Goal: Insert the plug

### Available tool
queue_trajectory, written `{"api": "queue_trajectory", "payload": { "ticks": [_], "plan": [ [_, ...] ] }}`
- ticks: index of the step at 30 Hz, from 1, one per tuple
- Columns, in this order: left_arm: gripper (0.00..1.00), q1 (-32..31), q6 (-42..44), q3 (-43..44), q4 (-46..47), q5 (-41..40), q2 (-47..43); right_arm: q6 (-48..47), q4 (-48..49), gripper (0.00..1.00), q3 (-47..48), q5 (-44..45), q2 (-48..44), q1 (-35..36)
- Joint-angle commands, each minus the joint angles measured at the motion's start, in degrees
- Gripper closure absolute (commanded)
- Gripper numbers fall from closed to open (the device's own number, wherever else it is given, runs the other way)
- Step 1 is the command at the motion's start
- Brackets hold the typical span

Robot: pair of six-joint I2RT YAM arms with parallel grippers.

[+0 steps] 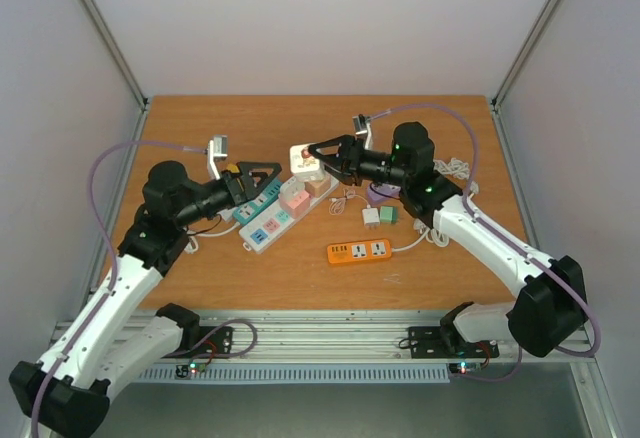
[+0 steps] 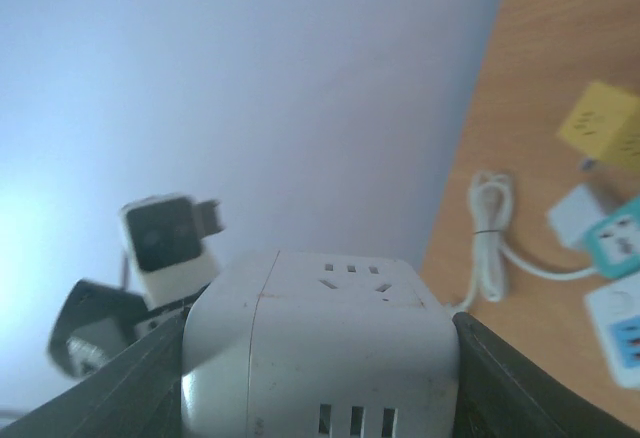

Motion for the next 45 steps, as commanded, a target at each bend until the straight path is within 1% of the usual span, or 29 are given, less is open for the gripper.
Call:
{"api": "queue_trajectory", "payload": {
  "ticks": [1,7,10,14,15,17,21,23,25,28,29,31,34,37,40,41,44,45],
  "plan": [
    [0.01,-0.35,-13.37,-0.67,13.59,3.68,2.33,8.71,12.84,0.47,1.08,-3.82,0.39,3.01],
    [0.01,-2.97,-22.28,-2.64,20.16,3.41,4.0,11.3,16.04,0.47,1.56,-3.59,1.53,4.73],
    [0.07,-4.37,-24.81,-2.99,22.4,2.52,4.04,11.28,15.74,0.47,1.58,-3.23,1.42,5.21],
    [0.21,-5.72,-27.62,-2.99,23.44,2.56,4.86,11.15,14.89,0.47,1.11,-2.35,0.66,5.46],
    [0.27,-5.91,-28.06,-3.11,23.7,2.59,5.19,10.95,14.41,0.47,1.04,-2.02,0.39,5.55],
    [0.36,-6.1,-29.15,-3.61,24.61,2.77,5.8,9.89,12.69,0.47,1.03,-1.49,-0.2,5.96],
    [0.5,-6.18,-30.61,-3.97,26.12,2.37,6.47,7.7,9.95,0.46,0.73,-0.7,-1.21,6.39],
    [0.55,-6.13,-29.43,-3.52,25.59,2.26,6.54,6.52,8.91,0.45,0.47,-0.64,-1.53,6.36],
    [0.59,-6.13,-27.93,-3.0,24.19,2.26,6.51,4.37,6.93,0.39,0.48,-0.52,-2.11,6.39],
    [0.61,-6.03,-24.2,-1.94,19.81,2.37,5.99,-3.03,-0.75,0.18,0.85,0.59,-4.14,6.39],
    [0.62,-5.89,-22.99,-1.7,17.64,2.53,5.91,-6.22,-3.41,0.14,0.85,1.57,-5.21,6.27],
    [0.65,-5.55,-19.55,-0.47,12.9,3.57,5.84,-12.6,-6.99,0.09,0.79,2.75,-7.4,5.53],
    [0.66,-4.93,-14.4,0.87,5.07,6.07,6.55,-25.27,-13.5,0.03,2.14,2.15,-9.18,4.91],
    [0.66,-4.55,-10.35,1.92,-0.05,9.34,7.39,-38.93,-20.39,0.02,3.88,1.91,-9.43,4.96],
    [0.66,-4.52,-6.98,3.73,-5.82,12.97,8.14,-50.19,-23.61,0.01,3.37,2.16,-10.65,5.18],
    [0.66,-4.47,-4.45,4.55,-8.63,13.84,8.28,-54.75,-24.73,0.02,3.32,2.94,-10.98,5.83],
    [0.64,-4.4,2.54,7.03,-18.38,15.01,8.68,-63.56,-28.9,0.02,3.64,5.96,-11.84,8.61],
    [0.64,-4.37,4.0,7.48,-20.09,15.74,8.73,-65.75,-30.04,0.02,3.69,6.79,-12.2,9.6]
  ]
}}
